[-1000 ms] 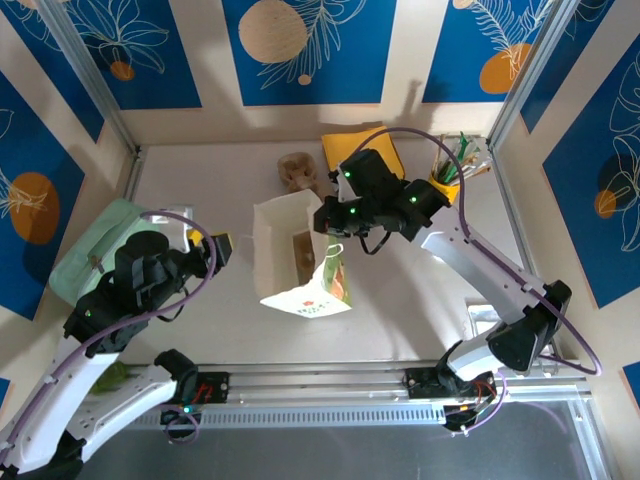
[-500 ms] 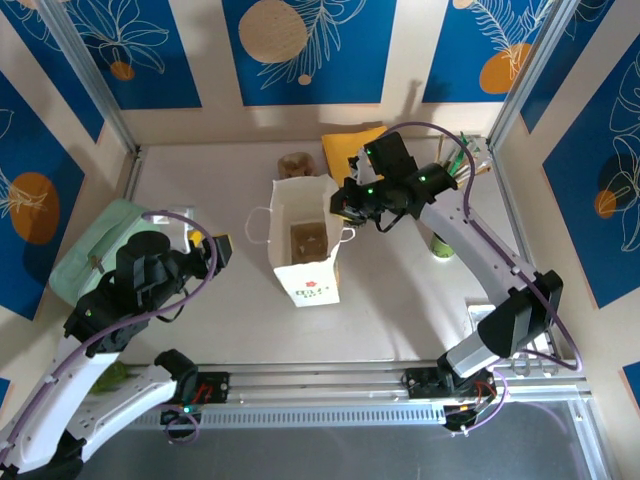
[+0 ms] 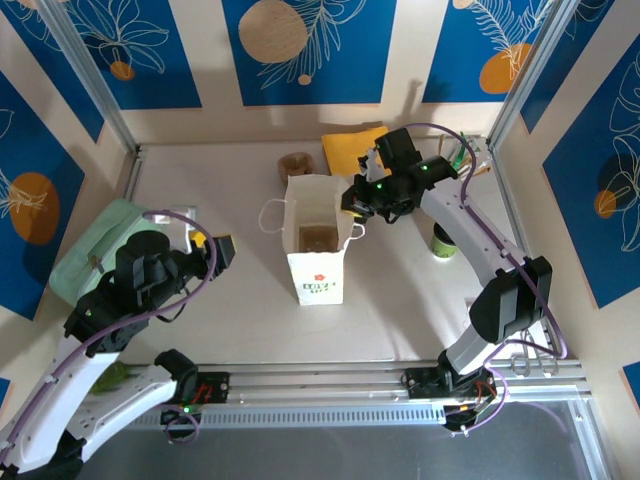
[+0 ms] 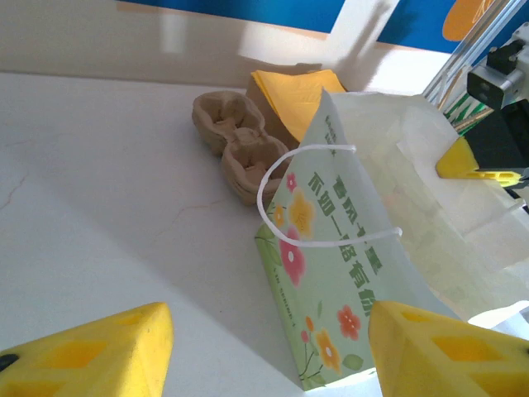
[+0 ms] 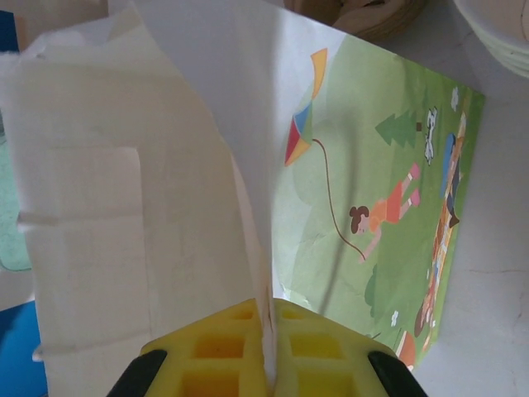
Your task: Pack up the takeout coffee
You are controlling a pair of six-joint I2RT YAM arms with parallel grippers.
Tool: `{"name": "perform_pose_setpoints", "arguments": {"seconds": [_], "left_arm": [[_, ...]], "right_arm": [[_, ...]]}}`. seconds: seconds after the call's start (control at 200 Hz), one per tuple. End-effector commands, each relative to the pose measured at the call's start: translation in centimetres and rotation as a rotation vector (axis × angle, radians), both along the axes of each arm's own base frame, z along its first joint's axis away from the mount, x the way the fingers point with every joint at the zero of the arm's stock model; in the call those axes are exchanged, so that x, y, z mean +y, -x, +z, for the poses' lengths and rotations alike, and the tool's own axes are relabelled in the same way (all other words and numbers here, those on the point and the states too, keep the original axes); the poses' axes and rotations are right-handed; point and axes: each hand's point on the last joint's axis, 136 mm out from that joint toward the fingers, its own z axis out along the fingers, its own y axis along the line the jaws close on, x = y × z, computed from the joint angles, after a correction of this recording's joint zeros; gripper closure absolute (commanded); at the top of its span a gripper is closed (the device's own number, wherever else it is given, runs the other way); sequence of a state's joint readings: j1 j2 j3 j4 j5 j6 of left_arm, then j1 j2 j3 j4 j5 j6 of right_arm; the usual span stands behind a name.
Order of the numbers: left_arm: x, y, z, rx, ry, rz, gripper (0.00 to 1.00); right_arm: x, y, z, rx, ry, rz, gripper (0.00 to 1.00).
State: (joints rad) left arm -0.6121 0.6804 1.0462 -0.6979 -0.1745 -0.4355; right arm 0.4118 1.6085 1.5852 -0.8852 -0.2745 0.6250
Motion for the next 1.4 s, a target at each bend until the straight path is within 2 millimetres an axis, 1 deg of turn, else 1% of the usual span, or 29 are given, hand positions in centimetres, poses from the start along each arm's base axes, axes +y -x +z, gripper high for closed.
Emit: {"name": "perform_pose_setpoints", "arguments": {"seconds": [0.0,0.095,0.21,0.365,0.445,0.57,0.71,0.755,0.78,0.795,0.88,0.94,0.99,1.085,1.135,1.181,1.221,1.271,1.316,1.391], "left_arm": [[-0.8,0.1,0.8,-0.008,0.046,-0.027,0.36],[-0.9,0.1,0.9,-0.007,0.056,-0.03,0.36],[-0.8,0.2,0.8,-0.004,0.052,-0.027,0.36],[-0.3,0.2,0.7,-0.003,0.045,-0.006,0.36],[-0.1,0.2,0.5,-0.003,0.038,0.005,0.36],[-0.1,0.2,0.3,0.002,0.033,0.004,0.36],[-0.1,0.2,0.2,0.005,0.03,0.001,0.36],[-0.1,0.2,0.0,0.006,0.025,-0.002,0.36],[-0.1,0.2,0.1,0.006,0.024,-0.003,0.36],[-0.1,0.3,0.0,0.006,0.022,-0.005,0.36],[-0.1,0.2,-0.1,0.011,0.01,-0.002,0.35],[0.1,0.2,-0.4,0.018,-0.004,0.005,0.33],[0.3,0.1,-0.6,0.024,-0.011,0.018,0.31],[0.6,-0.1,-1.1,0.029,-0.024,0.039,0.27],[0.9,-0.3,-1.4,0.031,-0.03,0.061,0.25],[1.2,-0.5,-1.7,0.036,-0.04,0.08,0.24],[1.4,-0.6,-2.0,0.037,-0.049,0.094,0.21],[1.7,-0.8,-2.4,0.042,-0.063,0.113,0.17],[1.9,-0.9,-2.7,0.046,-0.073,0.124,0.13],[2.1,-1.1,-3.3,0.056,-0.093,0.137,0.07]], "right_arm": [[-0.6,-0.1,0.2,-0.005,-0.023,0.023,0.96],[-1.0,-0.6,0.1,-0.004,-0.03,0.019,0.94],[-1.4,-1.1,0.4,-0.025,-0.02,0.01,0.9],[-1.9,-1.4,1.4,-0.026,-0.04,0.0,0.75],[-2.3,-1.3,1.9,-0.042,-0.035,-0.009,0.64],[-3.0,-1.1,3.1,-0.063,-0.037,-0.028,0.58],[-4.2,-0.2,4.5,-0.092,-0.013,-0.045,0.47],[-4.7,0.2,5.0,-0.106,0.002,-0.052,0.41],[-5.0,0.5,5.4,-0.116,0.009,-0.055,0.34],[-5.2,0.6,5.6,-0.124,0.013,-0.059,0.32],[-6.5,1.5,7.0,-0.178,0.033,-0.081,0.25],[-7.6,2.1,8.0,-0.216,0.051,-0.102,0.24],[-9.1,2.6,8.8,-0.241,0.08,-0.14,0.21],[-12.5,3.7,9.3,-0.244,0.116,-0.265,0.13],[-14.1,4.2,9.7,-0.267,0.099,-0.331,0.0],[-15.5,4.5,9.6,-0.291,0.09,-0.382,0.01],[-16.7,5.0,9.9,-0.331,0.087,-0.428,0.01],[-18.5,5.3,9.6,-0.354,0.108,-0.497,0.01],[-20.2,5.7,8.9,-0.33,0.128,-0.569,0.01],[-21.6,5.9,7.6,-0.268,0.123,-0.606,0.01]]}}
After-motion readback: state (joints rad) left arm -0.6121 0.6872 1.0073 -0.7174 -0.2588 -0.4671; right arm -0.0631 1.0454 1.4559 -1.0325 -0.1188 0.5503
